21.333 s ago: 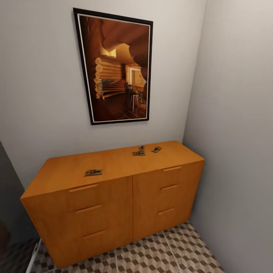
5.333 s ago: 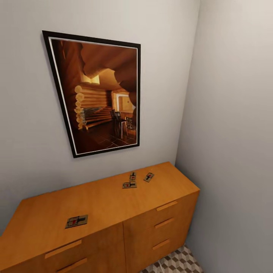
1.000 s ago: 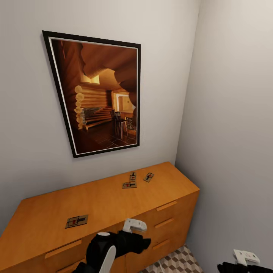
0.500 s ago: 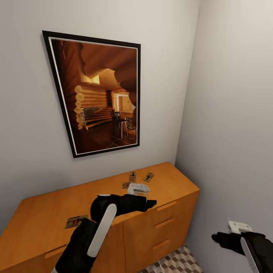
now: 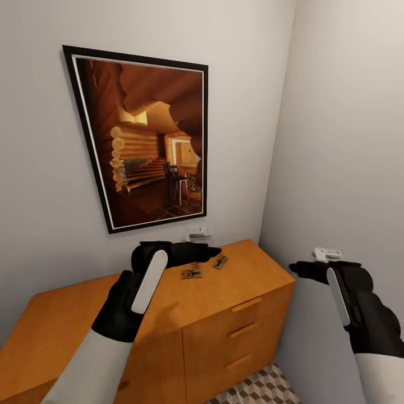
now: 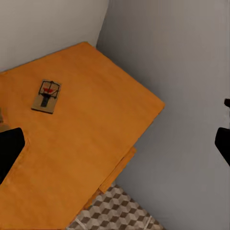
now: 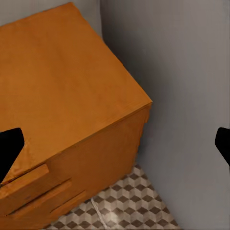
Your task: Take the four mousetraps from the cabinet in the bathroom and place them on the bathroom floor. Make sure all four end up on the same floor surface, and ensure that at least two of them are either under or directly next to the same bathroom sink.
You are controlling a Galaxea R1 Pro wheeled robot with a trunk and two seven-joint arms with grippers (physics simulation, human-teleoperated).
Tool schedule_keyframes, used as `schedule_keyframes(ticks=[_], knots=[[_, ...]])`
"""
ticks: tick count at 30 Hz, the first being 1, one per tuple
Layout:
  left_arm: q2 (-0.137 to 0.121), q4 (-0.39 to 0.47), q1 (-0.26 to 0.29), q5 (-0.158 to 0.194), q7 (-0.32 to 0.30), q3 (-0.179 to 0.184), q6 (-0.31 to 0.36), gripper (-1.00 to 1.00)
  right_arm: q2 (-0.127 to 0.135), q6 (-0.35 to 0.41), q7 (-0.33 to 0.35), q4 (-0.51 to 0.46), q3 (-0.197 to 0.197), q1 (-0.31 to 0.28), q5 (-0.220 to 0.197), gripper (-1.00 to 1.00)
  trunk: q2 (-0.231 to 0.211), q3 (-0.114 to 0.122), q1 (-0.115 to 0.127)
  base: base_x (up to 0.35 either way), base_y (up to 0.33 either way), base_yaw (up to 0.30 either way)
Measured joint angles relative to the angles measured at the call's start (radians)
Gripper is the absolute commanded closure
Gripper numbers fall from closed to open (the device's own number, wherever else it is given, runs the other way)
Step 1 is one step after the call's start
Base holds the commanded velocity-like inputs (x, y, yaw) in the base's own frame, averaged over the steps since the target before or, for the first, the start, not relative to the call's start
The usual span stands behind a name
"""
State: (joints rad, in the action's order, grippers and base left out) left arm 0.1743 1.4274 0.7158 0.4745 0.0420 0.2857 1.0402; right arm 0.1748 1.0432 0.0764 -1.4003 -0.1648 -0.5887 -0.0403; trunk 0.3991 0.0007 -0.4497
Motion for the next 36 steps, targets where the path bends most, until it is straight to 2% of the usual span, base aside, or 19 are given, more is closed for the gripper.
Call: schedule_keyframes(ticks=[1,3,4,6,13,18,19,20,23,26,30,36], knots=[[0.0,0.0,0.001,0.001,0.0,0.0,0.0,-1.0,0.0,0.0,0.0,0.0,0.0,-0.001,0.002,-1.0,0.0,0.0,0.0,0.0,0.0,0.0],[0.0,-0.055,0.052,-0.004,0.03,-0.033,0.002,-1.0,-0.013,0.0,-0.006,0.046,0.038,-0.086,0.002,-1.0,0.0,0.0,0.0,0.0,0.0,0.0],[0.0,-0.057,0.053,-0.001,0.031,-0.034,0.002,-1.0,-0.013,0.0,-0.006,0.046,0.038,-0.087,0.004,-1.0,0.0,0.0,0.0,0.0,0.0,0.0],[0.0,-0.103,0.085,-0.005,0.049,-0.051,0.003,-1.0,-0.031,0.0,-0.01,0.09,0.058,-0.141,0.003,-1.0,0.0,0.0,0.0,0.0,0.0,0.0],[-0.032,-0.272,0.166,-0.013,0.087,-0.076,0.003,-1.0,-0.136,0.0,-0.055,0.29,0.089,-0.307,0.018,-1.0,0.0,0.0,0.0,0.0,0.0,0.0],[-0.077,-0.312,0.189,-0.013,0.092,-0.08,0.004,-1.0,-0.209,0.0,-0.124,0.423,0.097,-0.396,0.062,-1.0,0.0,0.0,0.0,0.0,0.0,0.0],[-0.086,-0.313,0.191,-0.012,0.092,-0.081,0.004,-1.0,-0.226,0.0,-0.14,0.446,0.098,-0.408,0.072,-1.0,0.0,0.0,0.0,0.0,0.0,0.0],[-0.087,-0.313,0.191,-0.01,0.092,-0.081,0.004,-1.0,-0.227,0.0,-0.14,0.447,0.098,-0.408,0.075,-1.0,0.0,0.0,0.0,0.0,0.0,0.0],[-0.111,-0.308,0.195,-0.008,0.092,-0.081,0.004,-1.0,-0.275,-0.013,-0.177,0.501,0.1,-0.431,0.099,-1.0,0.0,0.0,0.0,0.0,0.0,0.0],[-0.126,-0.301,0.197,-0.005,0.092,-0.081,0.004,-1.0,-0.308,-0.033,-0.194,0.534,0.1,-0.443,0.114,-1.0,0.0,0.0,0.0,0.0,0.0,0.0],[-0.134,-0.298,0.199,-0.002,0.092,-0.085,0.004,-1.0,-0.328,-0.043,-0.202,0.555,0.1,-0.45,0.12,-1.0,0.0,0.0,0.0,0.0,0.0,0.0],[-0.137,-0.298,0.199,0.0,0.092,-0.088,0.004,-1.0,-0.34,-0.051,-0.209,0.562,0.104,-0.454,0.126,-1.0,0.0,0.0,0.0,0.0,0.0,0.0]])
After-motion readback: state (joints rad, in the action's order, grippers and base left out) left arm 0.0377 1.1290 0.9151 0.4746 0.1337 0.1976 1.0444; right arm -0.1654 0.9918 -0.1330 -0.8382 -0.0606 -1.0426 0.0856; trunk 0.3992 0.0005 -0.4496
